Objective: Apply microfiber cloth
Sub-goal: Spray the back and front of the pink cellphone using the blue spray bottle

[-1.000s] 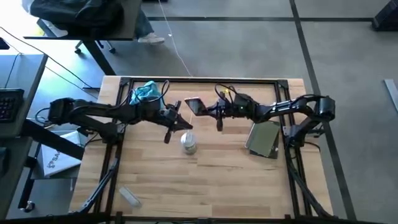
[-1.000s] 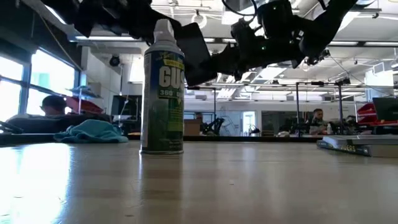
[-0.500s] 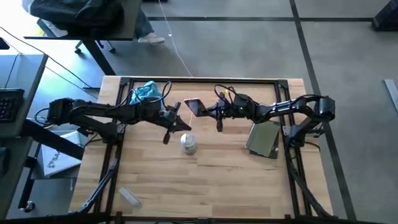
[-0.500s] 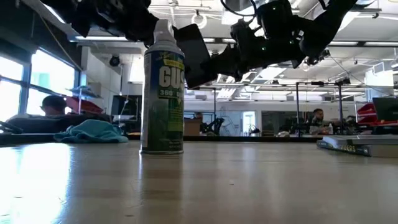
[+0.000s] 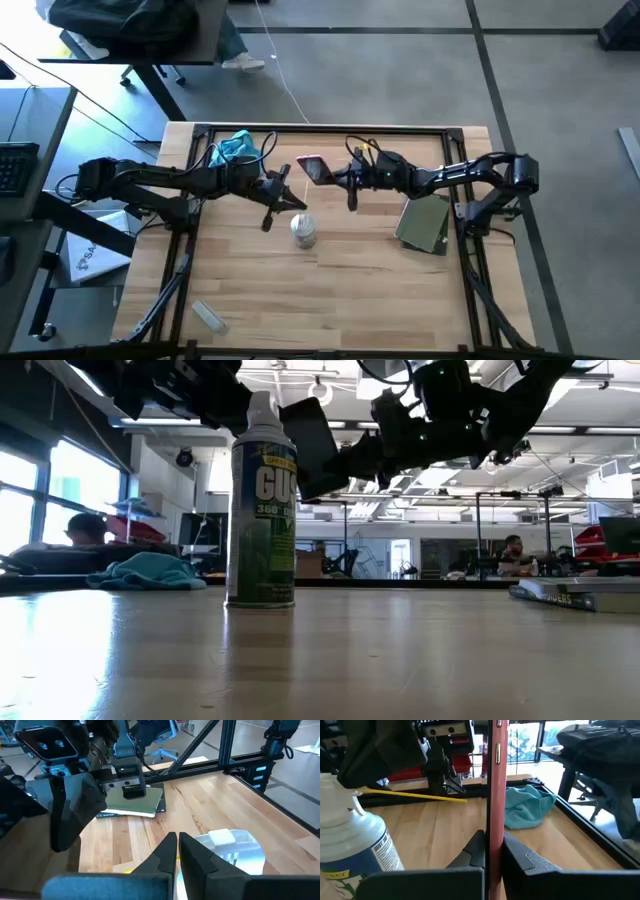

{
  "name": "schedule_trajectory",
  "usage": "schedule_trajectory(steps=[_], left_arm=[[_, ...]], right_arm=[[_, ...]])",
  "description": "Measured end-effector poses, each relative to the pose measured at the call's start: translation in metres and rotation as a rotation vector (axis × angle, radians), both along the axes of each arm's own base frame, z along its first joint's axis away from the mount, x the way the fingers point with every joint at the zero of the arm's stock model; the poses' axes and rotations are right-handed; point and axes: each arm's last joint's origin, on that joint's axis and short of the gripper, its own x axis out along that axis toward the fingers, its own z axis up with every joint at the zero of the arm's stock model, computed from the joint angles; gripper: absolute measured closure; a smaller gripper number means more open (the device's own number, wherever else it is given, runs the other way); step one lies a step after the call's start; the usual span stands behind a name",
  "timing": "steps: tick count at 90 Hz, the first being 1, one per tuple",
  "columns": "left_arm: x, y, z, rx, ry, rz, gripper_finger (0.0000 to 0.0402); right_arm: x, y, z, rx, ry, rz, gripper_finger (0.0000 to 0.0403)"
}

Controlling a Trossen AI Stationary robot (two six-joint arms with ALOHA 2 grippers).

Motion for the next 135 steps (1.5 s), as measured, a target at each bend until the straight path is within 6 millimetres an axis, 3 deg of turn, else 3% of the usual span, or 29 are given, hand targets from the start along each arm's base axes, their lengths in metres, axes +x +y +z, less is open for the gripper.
schedule_trajectory(steps=[29, 55, 70, 90, 104, 115, 135], left_arm=[[0.003, 0.0, -0.005, 0.0, 0.017, 0.001, 0.0401], [0.006, 0.001, -0.009, -0.001, 0.027, 0.004, 0.0401], [0.006, 0.001, -0.009, -0.002, 0.026, 0.005, 0.0401], [0.006, 0.003, -0.011, -0.002, 0.037, 0.016, 0.0401], [0.003, 0.005, -0.022, -0.011, 0.121, 0.03, 0.0401], [0.003, 0.006, -0.018, -0.009, 0.103, 0.031, 0.0401], [0.002, 0.006, -0.016, 0.015, 0.093, 0.033, 0.0401]], right_arm=[[0.014, -0.003, -0.01, 0.033, -0.038, 0.017, 0.0403], [0.032, -0.011, 0.002, 0.002, -0.04, 0.032, 0.0403], [0.031, -0.02, 0.02, -0.002, -0.049, 0.006, 0.0403], [0.024, -0.02, 0.014, 0.018, 0.104, -0.082, 0.0403], [0.022, -0.007, 0.0, 0.108, 0.233, -0.117, 0.0403], [0.019, 0.0, -0.002, 0.232, 0.274, -0.148, 0.0403], [0.018, 0.004, 0.002, 0.245, 0.271, -0.165, 0.0403]])
